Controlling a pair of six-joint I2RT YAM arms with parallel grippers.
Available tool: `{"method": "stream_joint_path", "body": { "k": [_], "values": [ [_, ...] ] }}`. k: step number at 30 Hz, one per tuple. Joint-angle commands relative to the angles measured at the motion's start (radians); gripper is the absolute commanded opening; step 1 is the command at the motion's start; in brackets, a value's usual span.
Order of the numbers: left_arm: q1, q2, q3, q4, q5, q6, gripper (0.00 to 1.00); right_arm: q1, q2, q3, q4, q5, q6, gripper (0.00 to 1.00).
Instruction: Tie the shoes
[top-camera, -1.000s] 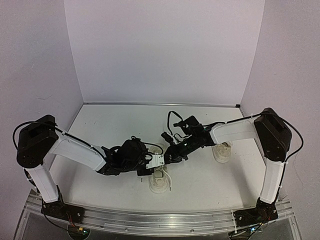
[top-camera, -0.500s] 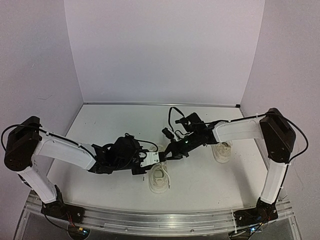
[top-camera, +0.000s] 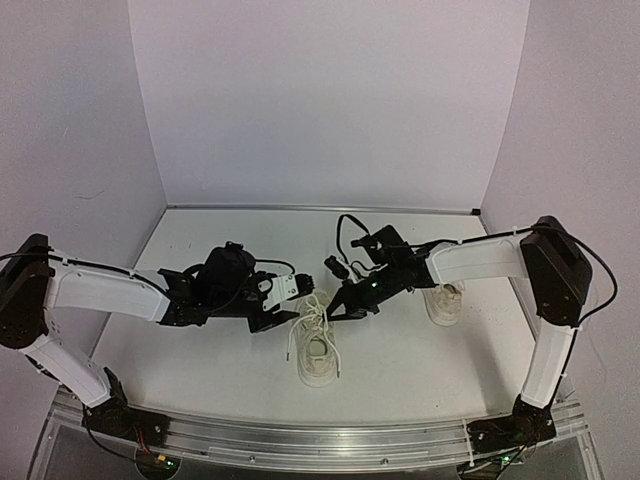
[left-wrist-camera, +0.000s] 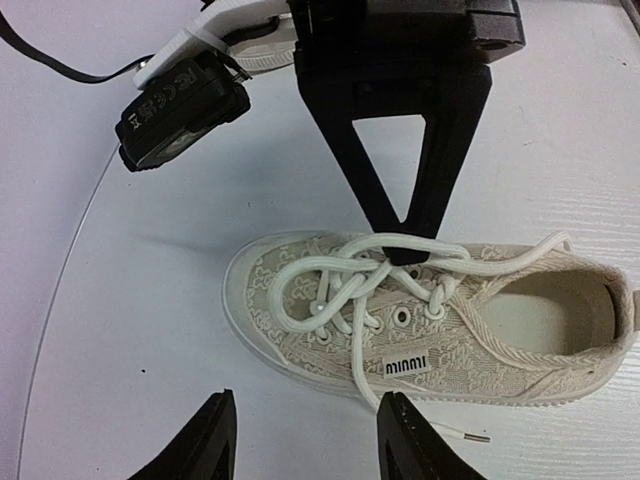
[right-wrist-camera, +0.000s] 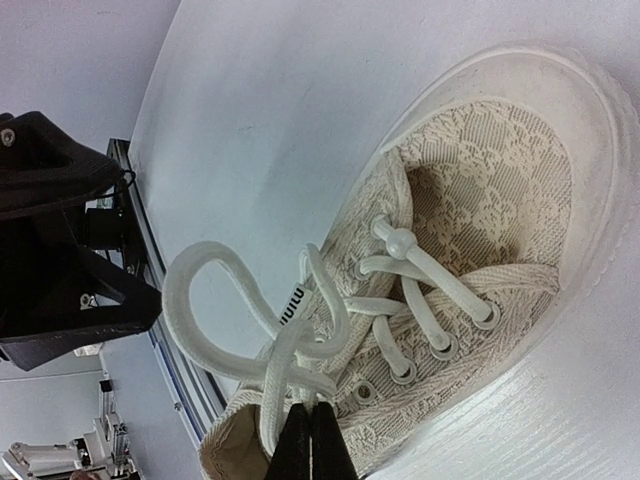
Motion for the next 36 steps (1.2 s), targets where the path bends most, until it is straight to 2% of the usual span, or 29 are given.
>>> {"method": "stream_joint_path", "body": {
  "k": [1,8,12,14,18,22,36],
  "values": [
    [0.013,0.037,0.089,-0.030,0.102,-0.021,0.52,0.002,-0.029,0.018,-0.007,-0.021,-0.025,0.00],
    [0.016,0.110,0.161,-0.044,0.167,-0.019,0.55,0.014,-0.020,0.029,-0.011,-0.031,-0.030,0.00],
    [0.017,0.142,0.192,-0.066,0.200,-0.010,0.50,0.015,-0.023,0.031,-0.015,-0.029,-0.034,0.00],
    [0.017,0.147,0.194,-0.066,0.208,-0.010,0.41,0.015,-0.028,0.028,-0.019,-0.023,-0.036,0.00],
    [0.022,0.128,0.162,-0.045,0.208,-0.027,0.15,0.014,-0.040,0.018,-0.027,-0.001,-0.041,0.00],
    [0.027,0.100,0.128,-0.036,0.191,-0.045,0.00,0.012,-0.053,0.008,-0.032,0.020,-0.042,0.00],
    [0.031,0.038,0.070,-0.074,0.113,-0.107,0.00,-0.013,-0.082,-0.042,-0.040,0.095,-0.040,0.00]
  ]
}}
